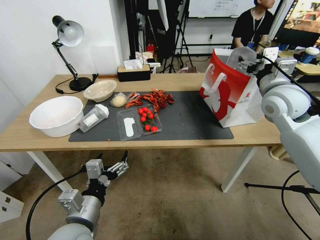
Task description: Pick up the trash from the table and place it into the takeout bag.
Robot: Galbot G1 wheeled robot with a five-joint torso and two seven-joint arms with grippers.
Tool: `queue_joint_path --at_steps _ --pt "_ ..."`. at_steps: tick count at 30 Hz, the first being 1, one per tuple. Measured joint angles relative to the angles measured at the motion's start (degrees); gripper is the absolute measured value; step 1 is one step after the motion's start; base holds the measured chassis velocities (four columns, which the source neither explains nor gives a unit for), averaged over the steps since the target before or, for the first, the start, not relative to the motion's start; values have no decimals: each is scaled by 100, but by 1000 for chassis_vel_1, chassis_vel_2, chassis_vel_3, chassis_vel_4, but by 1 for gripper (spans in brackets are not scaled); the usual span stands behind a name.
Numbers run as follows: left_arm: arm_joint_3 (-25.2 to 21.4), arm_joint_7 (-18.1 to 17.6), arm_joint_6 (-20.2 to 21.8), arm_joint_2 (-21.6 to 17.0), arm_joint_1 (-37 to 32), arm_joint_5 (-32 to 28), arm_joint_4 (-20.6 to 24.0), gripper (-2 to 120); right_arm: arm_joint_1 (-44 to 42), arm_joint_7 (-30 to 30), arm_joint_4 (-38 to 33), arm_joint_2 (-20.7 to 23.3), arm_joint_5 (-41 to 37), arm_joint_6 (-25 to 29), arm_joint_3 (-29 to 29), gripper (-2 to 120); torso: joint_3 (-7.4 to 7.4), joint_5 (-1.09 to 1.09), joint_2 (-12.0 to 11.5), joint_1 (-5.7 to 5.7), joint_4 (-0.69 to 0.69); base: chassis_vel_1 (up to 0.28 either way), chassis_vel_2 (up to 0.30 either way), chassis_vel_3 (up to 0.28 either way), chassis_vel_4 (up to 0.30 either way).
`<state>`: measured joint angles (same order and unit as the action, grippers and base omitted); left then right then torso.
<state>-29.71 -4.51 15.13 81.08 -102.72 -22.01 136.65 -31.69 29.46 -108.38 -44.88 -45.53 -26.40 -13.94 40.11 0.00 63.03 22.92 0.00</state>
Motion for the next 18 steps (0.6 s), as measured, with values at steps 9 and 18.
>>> queue_joint_path --at_steps 9,18 --pt "2 0 -9 19 -9 -1 0 100 -292 -242 -392 19 -50 906 -44 100 0 -1 0 0 0 0 0 0 0" --pt "2 8 -27 29 -24 0 4 100 -1544 -701 -1232 32 65 1781 -276 100 0 2 0 -1 -2 0 0 0 0"
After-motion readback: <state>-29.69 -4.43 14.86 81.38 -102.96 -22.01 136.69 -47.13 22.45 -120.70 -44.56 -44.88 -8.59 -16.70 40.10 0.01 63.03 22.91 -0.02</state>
